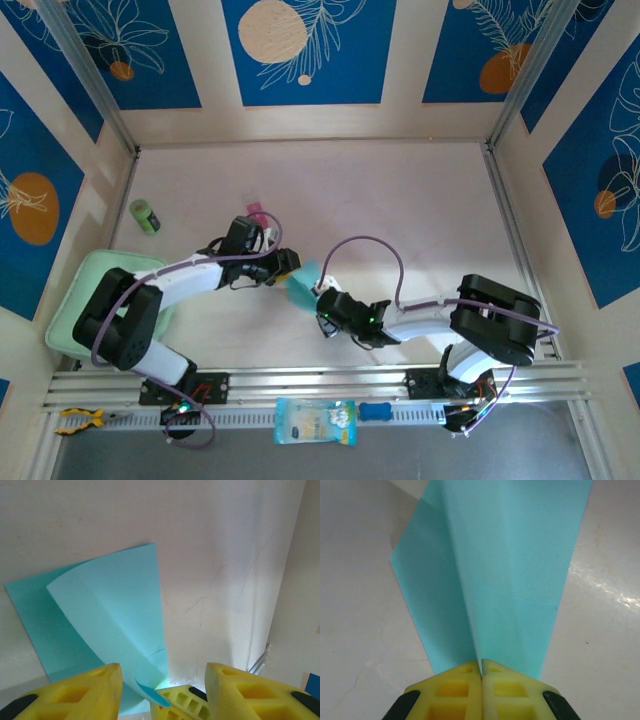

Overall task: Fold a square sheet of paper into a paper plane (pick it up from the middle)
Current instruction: Fourth fold the wing at the center of the table.

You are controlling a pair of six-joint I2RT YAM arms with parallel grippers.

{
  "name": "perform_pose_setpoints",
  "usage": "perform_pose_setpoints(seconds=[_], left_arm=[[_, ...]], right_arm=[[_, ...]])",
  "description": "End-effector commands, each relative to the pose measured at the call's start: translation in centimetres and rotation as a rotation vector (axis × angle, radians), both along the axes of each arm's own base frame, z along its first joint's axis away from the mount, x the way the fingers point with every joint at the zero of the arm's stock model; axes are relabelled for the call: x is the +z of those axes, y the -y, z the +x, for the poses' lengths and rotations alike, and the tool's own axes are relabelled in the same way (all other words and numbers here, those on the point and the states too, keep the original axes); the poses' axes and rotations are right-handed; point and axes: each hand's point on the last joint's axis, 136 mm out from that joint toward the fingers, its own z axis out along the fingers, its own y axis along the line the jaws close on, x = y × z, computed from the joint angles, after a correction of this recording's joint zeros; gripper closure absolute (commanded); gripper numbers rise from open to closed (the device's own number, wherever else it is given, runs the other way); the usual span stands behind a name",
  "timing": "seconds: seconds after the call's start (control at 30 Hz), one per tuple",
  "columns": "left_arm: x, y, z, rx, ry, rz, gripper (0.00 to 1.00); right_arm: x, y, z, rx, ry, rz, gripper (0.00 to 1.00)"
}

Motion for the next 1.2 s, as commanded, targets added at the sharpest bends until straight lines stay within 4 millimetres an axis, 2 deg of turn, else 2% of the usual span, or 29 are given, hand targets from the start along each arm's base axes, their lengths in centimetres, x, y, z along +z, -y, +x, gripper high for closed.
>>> perform_pose_setpoints(seconds=[0.0, 0.37, 0.73, 1.17], left_arm=[[0.2, -0.4, -0.1, -0.005, 0.014, 0.033, 0.52], [0.3, -0.8, -0.2, 0.005, 0.017, 0.047, 0.54], [0.1, -0.8, -0.4, 0.008, 0.012, 0.042, 0.74], [-1.5, 0.0, -0.9, -0.02, -0.034, 0.008, 0.91]], right_arm=[[-0.8, -0.5, -0.6, -0.004, -0.061, 0.05, 0.93], [-1.5, -0.8, -1.0, -0.026, -0.17, 0.161, 0.94], [-1.8, -1.1, -1.2, -0.054, -0.379, 0.316, 0.95], [-1.2, -0.7, -0.5, -0.111, -0.487, 0.476, 0.95]])
